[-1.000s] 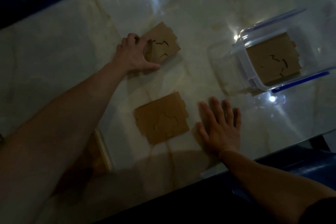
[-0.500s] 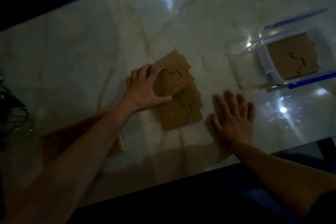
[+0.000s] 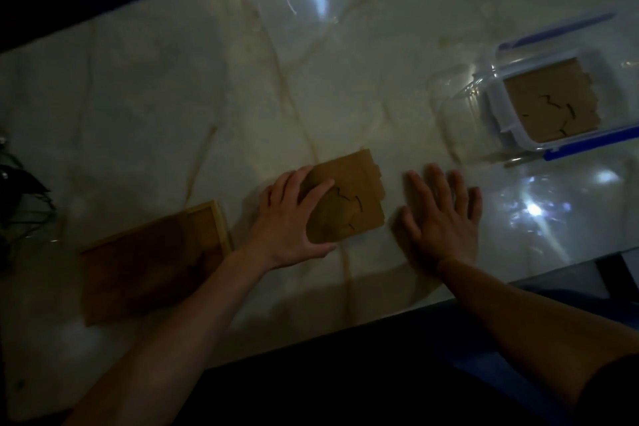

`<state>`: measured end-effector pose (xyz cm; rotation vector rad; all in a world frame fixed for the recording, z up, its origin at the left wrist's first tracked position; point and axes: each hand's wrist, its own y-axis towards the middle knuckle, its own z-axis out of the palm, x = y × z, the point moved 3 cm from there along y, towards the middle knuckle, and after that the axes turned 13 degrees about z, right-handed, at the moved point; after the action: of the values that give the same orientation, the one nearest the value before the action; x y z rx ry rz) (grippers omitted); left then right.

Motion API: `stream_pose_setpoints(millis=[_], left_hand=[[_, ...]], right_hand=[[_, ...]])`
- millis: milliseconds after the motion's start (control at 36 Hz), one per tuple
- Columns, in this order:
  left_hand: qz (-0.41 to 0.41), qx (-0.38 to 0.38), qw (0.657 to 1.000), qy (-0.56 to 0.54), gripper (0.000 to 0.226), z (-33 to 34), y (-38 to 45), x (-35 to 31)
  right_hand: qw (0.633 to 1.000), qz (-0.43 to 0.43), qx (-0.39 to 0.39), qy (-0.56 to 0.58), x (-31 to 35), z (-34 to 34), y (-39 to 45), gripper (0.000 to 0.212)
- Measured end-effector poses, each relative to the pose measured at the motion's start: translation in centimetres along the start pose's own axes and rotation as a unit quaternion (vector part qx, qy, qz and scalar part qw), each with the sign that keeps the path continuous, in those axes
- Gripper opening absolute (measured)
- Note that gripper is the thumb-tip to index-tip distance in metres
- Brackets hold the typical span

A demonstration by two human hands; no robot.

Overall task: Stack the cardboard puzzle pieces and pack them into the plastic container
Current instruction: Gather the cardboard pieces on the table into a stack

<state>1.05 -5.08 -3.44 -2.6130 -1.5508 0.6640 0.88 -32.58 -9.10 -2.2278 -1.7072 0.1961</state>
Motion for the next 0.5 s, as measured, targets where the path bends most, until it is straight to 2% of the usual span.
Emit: stream_pose_setpoints(millis=[500], left_hand=[[-0.010, 0.035, 0.999, 0.015, 0.104, 1.2, 1.3, 0.3]], right_hand=[[1.000, -0.013, -0.012, -0.002, 0.1, 0.1, -0.4, 0.069]])
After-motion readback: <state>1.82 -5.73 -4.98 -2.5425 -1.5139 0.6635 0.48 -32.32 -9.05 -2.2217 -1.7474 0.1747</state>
